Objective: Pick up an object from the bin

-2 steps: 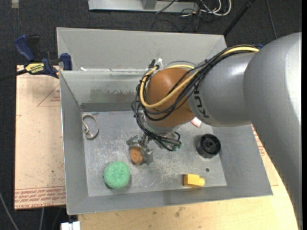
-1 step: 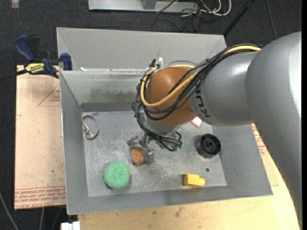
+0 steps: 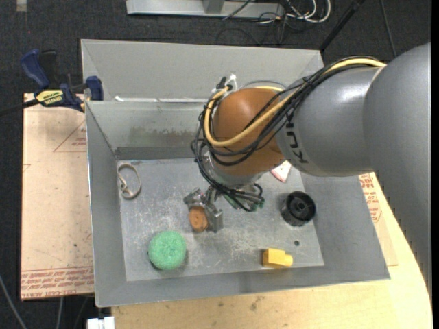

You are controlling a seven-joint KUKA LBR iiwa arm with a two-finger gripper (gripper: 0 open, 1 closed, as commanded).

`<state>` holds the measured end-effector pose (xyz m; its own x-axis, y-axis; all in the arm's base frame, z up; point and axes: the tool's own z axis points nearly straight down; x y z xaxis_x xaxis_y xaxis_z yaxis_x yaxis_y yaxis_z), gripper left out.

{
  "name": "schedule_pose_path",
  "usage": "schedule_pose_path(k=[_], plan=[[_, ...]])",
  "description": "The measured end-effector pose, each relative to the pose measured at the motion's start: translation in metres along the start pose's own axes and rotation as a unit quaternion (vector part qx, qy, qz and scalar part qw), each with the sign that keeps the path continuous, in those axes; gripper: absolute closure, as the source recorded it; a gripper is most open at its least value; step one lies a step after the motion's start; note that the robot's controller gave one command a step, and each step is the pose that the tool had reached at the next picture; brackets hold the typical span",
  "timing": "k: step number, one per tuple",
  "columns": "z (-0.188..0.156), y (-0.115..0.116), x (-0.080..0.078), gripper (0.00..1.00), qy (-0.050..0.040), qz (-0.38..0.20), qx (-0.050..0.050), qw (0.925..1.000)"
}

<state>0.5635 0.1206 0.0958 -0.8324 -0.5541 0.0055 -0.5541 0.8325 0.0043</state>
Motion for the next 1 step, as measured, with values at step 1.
schedule_pose_path(k=[1], plan=[[-0.0168, -0.0006, -0.0019, 1.0, -0.0035, 0.0, 0.002, 1.0]])
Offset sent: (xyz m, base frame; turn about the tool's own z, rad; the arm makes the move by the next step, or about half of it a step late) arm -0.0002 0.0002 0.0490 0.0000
